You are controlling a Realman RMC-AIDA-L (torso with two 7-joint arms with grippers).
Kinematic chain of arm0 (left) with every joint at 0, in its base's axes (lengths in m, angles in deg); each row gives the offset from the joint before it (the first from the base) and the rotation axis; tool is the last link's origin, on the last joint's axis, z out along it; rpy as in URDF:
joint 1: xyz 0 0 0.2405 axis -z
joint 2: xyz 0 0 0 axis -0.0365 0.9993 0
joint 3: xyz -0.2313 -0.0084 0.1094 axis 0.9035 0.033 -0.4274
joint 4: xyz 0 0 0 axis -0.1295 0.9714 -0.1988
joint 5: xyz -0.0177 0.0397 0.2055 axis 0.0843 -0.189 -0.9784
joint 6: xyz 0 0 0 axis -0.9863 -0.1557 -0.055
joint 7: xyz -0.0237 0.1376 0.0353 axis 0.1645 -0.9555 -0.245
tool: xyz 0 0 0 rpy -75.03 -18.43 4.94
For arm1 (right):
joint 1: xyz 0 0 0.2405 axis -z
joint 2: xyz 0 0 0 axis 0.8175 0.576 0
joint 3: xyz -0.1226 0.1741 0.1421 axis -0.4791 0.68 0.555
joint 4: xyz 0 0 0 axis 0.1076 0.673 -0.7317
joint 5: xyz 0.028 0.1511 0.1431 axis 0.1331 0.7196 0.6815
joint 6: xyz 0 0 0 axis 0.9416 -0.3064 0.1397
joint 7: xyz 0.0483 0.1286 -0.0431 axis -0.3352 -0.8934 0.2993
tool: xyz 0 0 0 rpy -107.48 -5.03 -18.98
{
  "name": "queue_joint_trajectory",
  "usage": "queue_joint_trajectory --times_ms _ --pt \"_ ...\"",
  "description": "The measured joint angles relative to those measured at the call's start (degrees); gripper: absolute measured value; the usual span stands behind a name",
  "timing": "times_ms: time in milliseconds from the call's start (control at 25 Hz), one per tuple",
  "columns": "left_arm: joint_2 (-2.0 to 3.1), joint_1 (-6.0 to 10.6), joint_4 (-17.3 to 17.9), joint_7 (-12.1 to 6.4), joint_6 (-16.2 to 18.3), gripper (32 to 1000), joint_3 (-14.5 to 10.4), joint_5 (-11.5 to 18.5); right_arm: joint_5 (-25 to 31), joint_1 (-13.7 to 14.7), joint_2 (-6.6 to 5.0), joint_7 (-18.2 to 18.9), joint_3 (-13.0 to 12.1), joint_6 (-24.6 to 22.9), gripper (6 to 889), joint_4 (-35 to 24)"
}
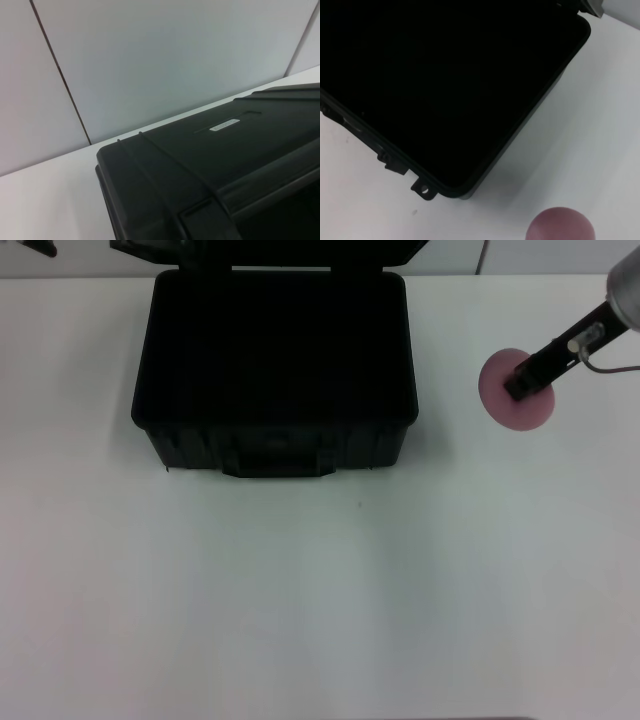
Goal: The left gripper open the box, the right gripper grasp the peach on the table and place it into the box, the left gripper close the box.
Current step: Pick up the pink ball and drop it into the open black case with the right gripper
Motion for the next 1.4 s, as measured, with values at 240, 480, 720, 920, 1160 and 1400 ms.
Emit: queue_joint_trajectory --times_ms 240,480,720,920,1160,1400 --pt "0.00 0.01 -0.01 0.00 0.00 385 0.00 0.00 2.18 -0.38 -0.08 0.14 0.03 0.20 44 -0.96" --pt "0.00 0.01 -0.01 0.00 0.00 388 0.00 0.00 6.21 -0.63 -0.92 0.54 0.03 -0.50 45 -1.09" --pt "-0.06 0.07 0.00 0.00 0.00 390 0.00 0.00 6.64 -1.13 -0.88 1.27 0.03 -2.20 44 -1.29" --pt "-0.09 0.10 0.00 0.00 0.00 392 -0.01 0.00 8.27 -1.83 -0.57 2.35 0.03 -3.65 45 -1.21" --pt "-0.09 0.20 0.00 0.00 0.00 395 0.00 0.00 9.85 -1.89 0.51 4.91 -0.04 -7.51 45 -0.41" --pt "-0.09 0.20 -0.01 0.00 -0.01 397 0.00 0.03 13.74 -2.07 2.46 11.38 -0.68 -14.27 45 5.29"
